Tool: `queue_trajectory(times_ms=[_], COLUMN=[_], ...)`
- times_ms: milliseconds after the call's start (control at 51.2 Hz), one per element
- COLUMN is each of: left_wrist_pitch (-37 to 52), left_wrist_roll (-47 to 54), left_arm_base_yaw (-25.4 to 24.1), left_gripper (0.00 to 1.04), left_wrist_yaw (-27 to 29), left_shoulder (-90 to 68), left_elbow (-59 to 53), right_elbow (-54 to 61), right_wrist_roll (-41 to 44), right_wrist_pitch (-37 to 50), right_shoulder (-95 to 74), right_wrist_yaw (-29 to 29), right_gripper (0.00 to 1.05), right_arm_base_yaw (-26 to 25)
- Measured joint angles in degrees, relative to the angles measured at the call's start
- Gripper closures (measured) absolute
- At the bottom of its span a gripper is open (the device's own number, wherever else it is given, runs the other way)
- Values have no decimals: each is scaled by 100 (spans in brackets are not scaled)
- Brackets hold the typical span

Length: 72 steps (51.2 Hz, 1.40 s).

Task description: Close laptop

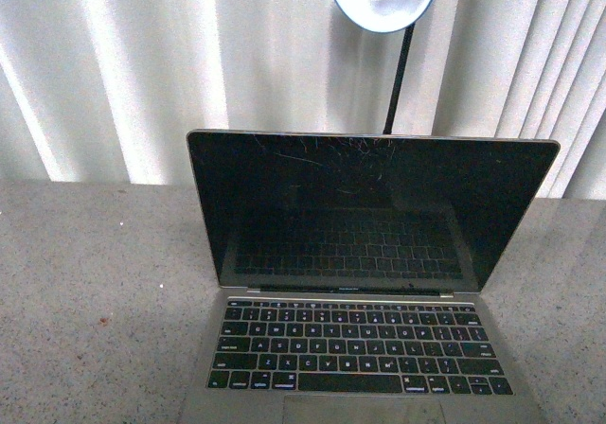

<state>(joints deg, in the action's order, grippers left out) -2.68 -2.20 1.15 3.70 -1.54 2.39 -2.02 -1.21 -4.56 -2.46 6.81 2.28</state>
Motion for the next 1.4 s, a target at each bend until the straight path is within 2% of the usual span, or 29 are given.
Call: queue_trajectory(times_ms=[39, 78, 176, 254, 351, 410, 468, 585, 663, 741, 820, 956, 1073, 1229, 1288, 1405], left_wrist_pitch=[-1078, -1547, -1333, -669, 256, 1453, 2208, 3707, 4081, 3926, 3407, 2522, 892, -610, -1303, -1985], left_wrist_roll=[-527, -979, -1447, -1550, -1425, -1086, -778, -2, 551, 1451, 2415, 3654, 5143, 5967, 6260, 6570], left_arm_base_yaw=[302, 387, 372, 413, 501, 450, 341, 61, 2, -13, 33, 164, 385, 573, 682, 905], left_gripper=[7, 7, 7, 7, 7, 7, 7, 7, 7, 7, 7, 7, 7, 7, 7, 7], left_wrist_yaw=[973, 1606, 1613, 1565, 1368, 1010, 756, 175, -203, -649, -988, -1196, -1290, -1117, -1069, -813], left_shoulder=[-601, -1038, -1381, -1733, -2476, -3366, -4050, -5766, -6542, -7348, -7910, -8349, -8880, -9418, -9691, -10056], left_elbow=[407, 592, 616, 621, 601, 608, 669, 1285, 1838, 2708, 3628, 4754, 6304, 7541, 8054, 8609], right_elbow=[-116, -109, -111, -146, -323, -686, -1043, -1860, -2468, -3182, -4035, -5082, -6271, -7112, -7512, -8157], right_wrist_roll=[-87, -31, 146, 323, 516, 713, 911, 1353, 1707, 2197, 2889, 3995, 5434, 6658, 7243, 8002], right_wrist_pitch=[-122, 197, 1421, 2490, 3414, 4087, 4522, 4870, 4881, 4874, 4636, 4024, 2898, 1620, 885, -352], right_shoulder=[-448, -765, -1512, -2363, -3327, -4210, -4870, -6022, -6717, -7364, -7976, -8633, -9335, -9798, -9982, -10242], right_wrist_yaw=[859, 999, 428, -105, -623, -1067, -1305, -1635, -1853, -2166, -2522, -3130, -3755, -4162, -4347, -4470], right_gripper=[7, 7, 7, 7, 7, 7, 7, 7, 7, 7, 7, 7, 7, 7, 7, 7], right_arm_base_yaw=[166, 122, -376, -922, -1401, -1792, -2033, -2299, -2358, -2361, -2295, -2166, -2052, -1930, -1853, -1650])
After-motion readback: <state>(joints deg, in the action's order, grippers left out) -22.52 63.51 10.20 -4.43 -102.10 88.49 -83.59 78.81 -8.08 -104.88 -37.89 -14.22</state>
